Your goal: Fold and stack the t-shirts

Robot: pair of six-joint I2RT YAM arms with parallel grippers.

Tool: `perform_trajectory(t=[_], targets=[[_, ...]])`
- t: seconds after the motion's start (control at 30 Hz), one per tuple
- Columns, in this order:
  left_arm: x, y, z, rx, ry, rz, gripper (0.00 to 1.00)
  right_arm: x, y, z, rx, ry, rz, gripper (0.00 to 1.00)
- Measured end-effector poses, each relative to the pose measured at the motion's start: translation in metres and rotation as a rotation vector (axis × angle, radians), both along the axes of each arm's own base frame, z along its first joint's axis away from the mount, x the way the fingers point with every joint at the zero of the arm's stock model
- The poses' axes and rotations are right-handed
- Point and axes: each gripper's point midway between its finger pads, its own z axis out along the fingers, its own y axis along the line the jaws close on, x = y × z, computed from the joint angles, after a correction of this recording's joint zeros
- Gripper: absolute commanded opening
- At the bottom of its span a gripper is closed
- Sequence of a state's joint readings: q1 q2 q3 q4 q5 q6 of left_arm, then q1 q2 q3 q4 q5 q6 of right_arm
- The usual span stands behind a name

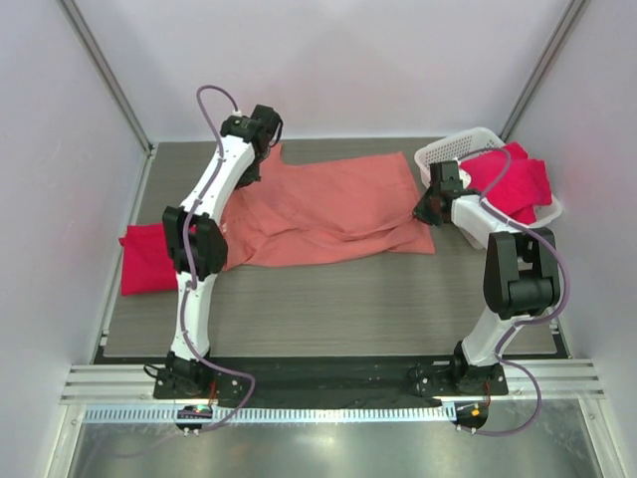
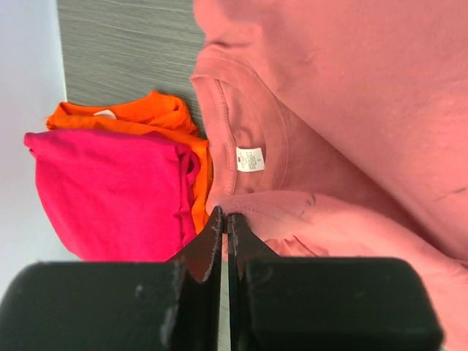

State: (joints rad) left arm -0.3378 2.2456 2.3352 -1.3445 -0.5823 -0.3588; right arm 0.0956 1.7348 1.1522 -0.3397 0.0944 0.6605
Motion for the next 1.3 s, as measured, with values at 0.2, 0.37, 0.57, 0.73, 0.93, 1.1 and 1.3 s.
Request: perform_trajectory(t=[0.2,0.37,0.57,0.73,0.93,1.1,1.3], targets=[[-0.002,0.001,-0.022,0.012,0.057,0.003,0.18,0.007,-0.002,0.003,0.020,-0.031,-0.035,0.49],[-0.003,0.004,-0.022,0.000,0.044,0.035,0.79,0.002,-0.003,0.004,0.021,-0.039,-0.031,0.62],[-0.051,0.009,-0.004,-0.060,0.042,0.061,0.86,-0.047,-0.008,0.029,0.027,-0.111,-0.037,0.59],[-0.100,-0.004,0.026,-0.228,-0.085,0.049,1.00,-0.082,-0.011,0.035,0.062,-0.191,-0.077,0.54],[-0.148,-0.027,0.010,-0.475,-0.172,0.061,1.00,-0.121,-0.012,-0.020,0.129,-0.122,-0.184,0.54],[-0.167,-0.036,-0.024,-0.592,-0.182,0.127,1.00,-0.122,-0.017,-0.039,0.169,-0.135,-0.293,0.53],[-0.179,-0.032,-0.027,-0.683,-0.298,0.219,1.00,-0.088,-0.021,-0.042,0.210,-0.214,-0.384,0.19]])
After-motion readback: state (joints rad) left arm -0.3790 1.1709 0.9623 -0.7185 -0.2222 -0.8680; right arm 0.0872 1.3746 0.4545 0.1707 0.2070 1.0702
